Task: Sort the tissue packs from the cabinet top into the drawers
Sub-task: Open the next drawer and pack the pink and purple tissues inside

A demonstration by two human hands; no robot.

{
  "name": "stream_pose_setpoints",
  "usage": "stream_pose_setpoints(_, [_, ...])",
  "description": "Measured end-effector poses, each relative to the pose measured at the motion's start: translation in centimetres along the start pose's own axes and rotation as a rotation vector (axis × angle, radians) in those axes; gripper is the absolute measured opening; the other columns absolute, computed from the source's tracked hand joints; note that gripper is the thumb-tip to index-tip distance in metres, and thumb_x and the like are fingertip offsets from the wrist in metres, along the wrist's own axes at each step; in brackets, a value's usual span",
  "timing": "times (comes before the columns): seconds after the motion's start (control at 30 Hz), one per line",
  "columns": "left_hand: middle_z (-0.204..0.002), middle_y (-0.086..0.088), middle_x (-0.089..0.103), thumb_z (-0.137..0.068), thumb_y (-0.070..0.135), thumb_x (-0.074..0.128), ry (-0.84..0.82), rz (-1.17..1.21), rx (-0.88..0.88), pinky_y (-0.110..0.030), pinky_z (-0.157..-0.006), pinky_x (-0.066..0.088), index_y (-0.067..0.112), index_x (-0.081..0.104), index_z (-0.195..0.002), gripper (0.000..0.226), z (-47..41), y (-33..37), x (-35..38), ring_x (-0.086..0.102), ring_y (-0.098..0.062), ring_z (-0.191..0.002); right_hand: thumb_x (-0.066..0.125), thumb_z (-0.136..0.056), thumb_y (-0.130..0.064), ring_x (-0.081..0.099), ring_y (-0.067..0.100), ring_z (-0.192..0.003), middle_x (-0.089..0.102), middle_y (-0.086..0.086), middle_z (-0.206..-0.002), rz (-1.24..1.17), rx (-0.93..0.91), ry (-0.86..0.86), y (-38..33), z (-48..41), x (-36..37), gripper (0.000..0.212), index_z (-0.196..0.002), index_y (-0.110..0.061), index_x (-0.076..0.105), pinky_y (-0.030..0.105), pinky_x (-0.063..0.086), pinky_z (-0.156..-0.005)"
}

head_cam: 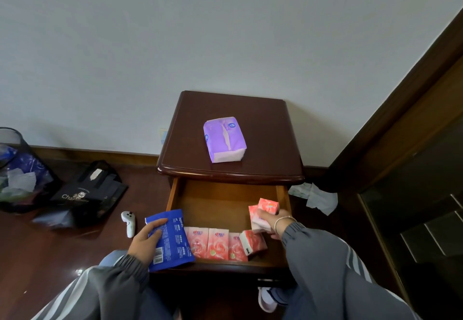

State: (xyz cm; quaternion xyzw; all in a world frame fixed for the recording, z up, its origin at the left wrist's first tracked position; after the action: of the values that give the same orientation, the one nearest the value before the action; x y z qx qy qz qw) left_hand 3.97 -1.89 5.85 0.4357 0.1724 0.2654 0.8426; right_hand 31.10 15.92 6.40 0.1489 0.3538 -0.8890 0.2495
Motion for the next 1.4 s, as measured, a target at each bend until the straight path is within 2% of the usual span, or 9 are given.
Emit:
stream_pose_setpoints(0.17, [-0.079, -0.013, 0.068, -0.098, 0.005, 0.047, -0.004, 0.001, -0.003, -0.021, -0.041, 0.052, 0.017, 0.064, -0.107, 0.023, 0.4, 0.2, -0.1, 0.066, -0.012, -0.047, 0.069, -0.075, -0.050, 0.059, 0.034, -0.110, 0.054, 0.019, -0.126, -0.222, 0.075, -0.061, -0.7, -2.3, 1.2, 0.075, -0.130, -0.005, 0.046, 0.043, 0.050, -0.094])
stream_pose_setpoints(0.33, [-0.081, -0.014, 0.066, -0.098, 0.004, 0.045, -0.017, -0.002, 0.007, -0.020, -0.040, 0.051, 0.016, 0.062, -0.110, 0.023, 0.4, 0.2, 0.0, 0.065, -0.010, -0.046, 0.056, -0.083, -0.057, 0.051, 0.031, -0.119, 0.048, 0.015, -0.136, 0.177, -0.030, 0.076, -0.9, -1.6, 0.1, 0.074, -0.137, -0.010, 0.037, 0.041, 0.041, -0.101])
stream_pose_setpoints(0.43, [-0.083, -0.014, 0.066, -0.098, 0.005, 0.045, -0.020, -0.006, 0.003, -0.020, -0.040, 0.052, 0.016, 0.062, -0.110, 0.023, 0.3, 0.1, 0.1, 0.065, -0.011, -0.046, 0.068, -0.078, -0.042, 0.054, 0.014, -0.088, 0.057, 0.008, -0.119, 0.368, -0.097, -0.004, 0.8, -0.2, 0.0, 0.066, -0.129, -0.011, 0.041, 0.031, 0.046, -0.084])
stream_pose_setpoints(0.6, [-0.083, -0.015, 0.066, -0.098, 0.005, 0.045, -0.007, -0.010, 0.003, -0.020, -0.040, 0.052, 0.015, 0.063, -0.111, 0.024, 0.3, 0.1, 0.3, 0.065, -0.011, -0.045, 0.082, -0.059, -0.047, 0.046, 0.020, -0.123, 0.043, 0.004, -0.133, 0.774, -0.165, -0.067, 3.7, 1.0, 2.1, 0.098, -0.135, -0.016, 0.029, 0.033, 0.042, -0.102])
stream_pose_setpoints(0.77, [-0.083, -0.013, 0.066, -0.098, 0.005, 0.046, -0.002, -0.002, 0.005, -0.021, -0.041, 0.052, 0.016, 0.063, -0.109, 0.024, 0.5, 0.1, 0.2, 0.066, -0.010, -0.046, 0.083, -0.063, -0.039, 0.045, 0.024, -0.125, 0.034, 0.006, -0.138, 0.815, -0.185, -0.036, 3.3, 1.2, 2.0, 0.097, -0.138, -0.018, 0.024, 0.036, 0.045, -0.100])
stream_pose_setpoints(0.93, [-0.084, -0.013, 0.067, -0.098, 0.006, 0.046, 0.003, -0.005, 0.004, -0.021, -0.041, 0.053, 0.016, 0.063, -0.110, 0.023, 0.4, 0.0, 0.1, 0.066, -0.011, -0.048, 0.082, -0.065, -0.033, 0.044, 0.020, -0.123, 0.033, 0.002, -0.139, 0.906, -0.575, -0.239, 1.9, 3.1, 2.6, 0.088, -0.136, -0.024, 0.033, 0.033, 0.041, -0.104])
stream_pose_setpoints(1.1, [-0.082, -0.013, 0.067, -0.098, 0.008, 0.047, 0.002, -0.004, -0.001, -0.021, -0.042, 0.053, 0.018, 0.063, -0.109, 0.022, 0.5, 0.1, 0.0, 0.066, -0.012, -0.048, 0.079, -0.071, -0.023, 0.026, 0.022, -0.138, 0.022, 0.002, -0.151, 1.007, -0.642, -0.354, -0.1, 3.2, 2.4, 0.091, -0.146, -0.020, 0.026, 0.037, 0.027, -0.114])
stream_pose_setpoints(1.27, [-0.083, -0.013, 0.067, -0.098, 0.008, 0.047, 0.001, -0.011, 0.002, -0.021, -0.042, 0.053, 0.019, 0.063, -0.108, 0.022, 0.5, 0.1, 0.0, 0.066, -0.012, -0.050, 0.069, -0.081, -0.015, 0.053, 0.013, -0.093, 0.039, 0.003, -0.140, 0.888, -0.606, -0.311, 1.1, 2.3, 2.0, 0.068, -0.140, -0.023, 0.038, 0.023, 0.049, -0.085])
stream_pose_setpoints(1.4, [-0.083, -0.013, 0.067, -0.098, 0.007, 0.047, -0.004, -0.019, 0.011, -0.020, -0.042, 0.052, 0.018, 0.063, -0.109, 0.022, 0.5, 0.1, 0.0, 0.066, -0.011, -0.048, 0.067, -0.082, -0.012, 0.058, 0.014, -0.092, 0.047, -0.001, -0.130, 0.795, -0.653, -0.277, 2.4, 2.0, 2.8, 0.051, -0.129, -0.025, 0.051, 0.016, 0.049, -0.078])
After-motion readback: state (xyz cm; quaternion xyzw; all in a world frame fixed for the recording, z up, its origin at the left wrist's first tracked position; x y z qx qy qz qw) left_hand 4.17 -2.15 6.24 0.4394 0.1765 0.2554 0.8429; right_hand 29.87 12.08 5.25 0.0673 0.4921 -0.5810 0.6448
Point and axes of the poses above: each hand's wrist, its own z-axis away from the middle knuckle, its own x-axis out of the palm, y = z × x, the point moved 1 cm from there along -z, towards the middle knuckle
